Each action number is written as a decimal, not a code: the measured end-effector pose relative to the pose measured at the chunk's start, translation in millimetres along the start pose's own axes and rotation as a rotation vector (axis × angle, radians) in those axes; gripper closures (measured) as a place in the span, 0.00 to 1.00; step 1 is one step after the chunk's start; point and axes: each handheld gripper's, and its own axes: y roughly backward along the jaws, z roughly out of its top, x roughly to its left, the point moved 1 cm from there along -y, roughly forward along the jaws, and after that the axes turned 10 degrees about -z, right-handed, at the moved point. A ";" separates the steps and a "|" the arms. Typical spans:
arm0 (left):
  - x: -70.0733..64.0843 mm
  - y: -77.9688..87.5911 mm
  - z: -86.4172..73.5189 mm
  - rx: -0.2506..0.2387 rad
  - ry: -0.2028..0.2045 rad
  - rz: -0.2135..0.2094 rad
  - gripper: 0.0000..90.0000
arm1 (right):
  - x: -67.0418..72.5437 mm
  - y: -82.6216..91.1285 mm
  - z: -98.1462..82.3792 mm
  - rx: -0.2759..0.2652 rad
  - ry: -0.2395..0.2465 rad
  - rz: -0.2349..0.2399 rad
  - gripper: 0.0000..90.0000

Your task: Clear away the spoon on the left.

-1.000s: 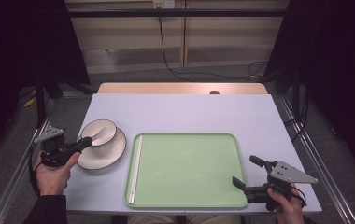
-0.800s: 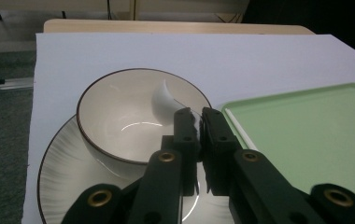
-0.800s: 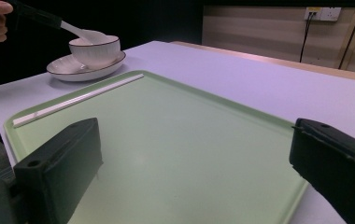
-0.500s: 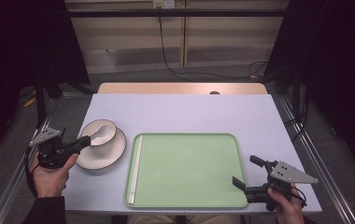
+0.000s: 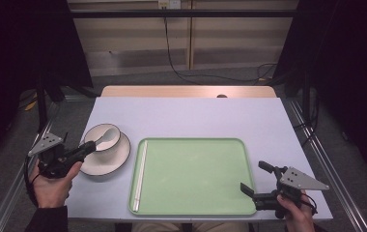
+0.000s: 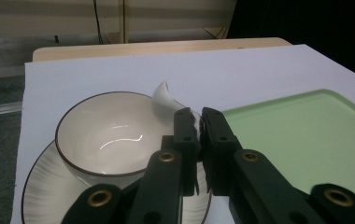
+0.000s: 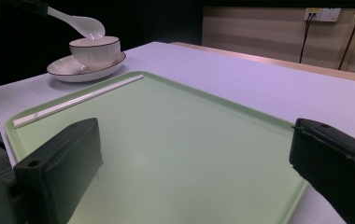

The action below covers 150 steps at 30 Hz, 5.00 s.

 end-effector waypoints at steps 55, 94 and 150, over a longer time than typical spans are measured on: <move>-47.9 -61.9 -7.8 0.111 -0.043 -0.134 0.95 | 0.7 -0.5 -0.1 0.001 0.004 -0.003 0.02; -52.7 -127.3 -17.0 0.199 -0.012 -0.163 0.95 | 0.5 -0.5 -0.4 0.007 -0.005 0.007 0.02; -54.7 -144.7 -67.2 0.413 0.017 -0.166 0.77 | 0.1 0.1 -0.5 0.005 -0.009 0.010 0.02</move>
